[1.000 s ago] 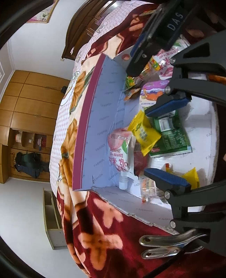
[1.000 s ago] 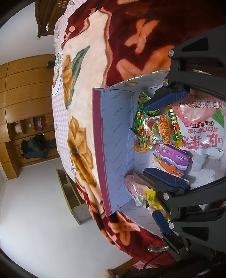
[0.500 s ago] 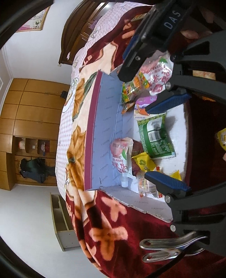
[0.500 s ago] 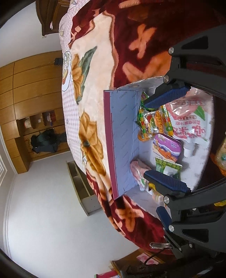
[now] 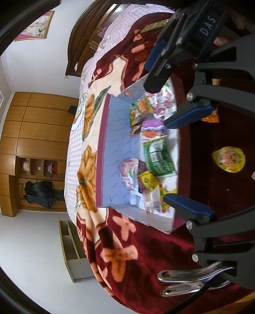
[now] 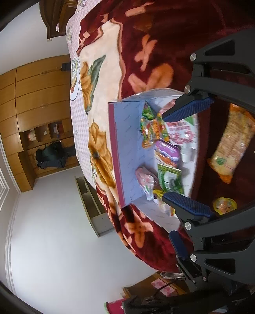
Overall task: Organize snacks
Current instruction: 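Withdraw both tools from the box toward the jelly cup and cracker bar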
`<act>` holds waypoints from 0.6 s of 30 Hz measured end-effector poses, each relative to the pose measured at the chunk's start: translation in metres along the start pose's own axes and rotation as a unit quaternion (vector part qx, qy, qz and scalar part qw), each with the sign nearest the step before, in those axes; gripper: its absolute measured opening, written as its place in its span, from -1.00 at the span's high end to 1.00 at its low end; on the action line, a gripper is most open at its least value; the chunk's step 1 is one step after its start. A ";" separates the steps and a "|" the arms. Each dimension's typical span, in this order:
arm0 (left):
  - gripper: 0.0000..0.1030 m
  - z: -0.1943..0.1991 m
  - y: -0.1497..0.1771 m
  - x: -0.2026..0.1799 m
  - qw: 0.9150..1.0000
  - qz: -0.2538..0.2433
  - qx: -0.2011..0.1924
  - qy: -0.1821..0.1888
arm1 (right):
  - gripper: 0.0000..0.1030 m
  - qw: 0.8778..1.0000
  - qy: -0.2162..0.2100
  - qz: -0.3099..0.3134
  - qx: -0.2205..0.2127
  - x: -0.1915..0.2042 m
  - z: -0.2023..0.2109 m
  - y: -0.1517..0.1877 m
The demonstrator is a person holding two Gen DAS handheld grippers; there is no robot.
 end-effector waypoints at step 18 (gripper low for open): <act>-0.40 -0.005 0.047 0.008 0.998 -0.017 0.055 -0.003 | -0.46 0.999 0.017 -0.012 0.037 -0.007 0.029 0.053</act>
Point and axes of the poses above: each gripper's, at about its wrist camera, not at the fingertips, and z roughly against the way its jaws point, x to its left, y to its underside, the point moved 1 cm from there along -z, roughly the way its jaws point, and after that the axes turned 12 degrees about -y, right-handed, at the moved point
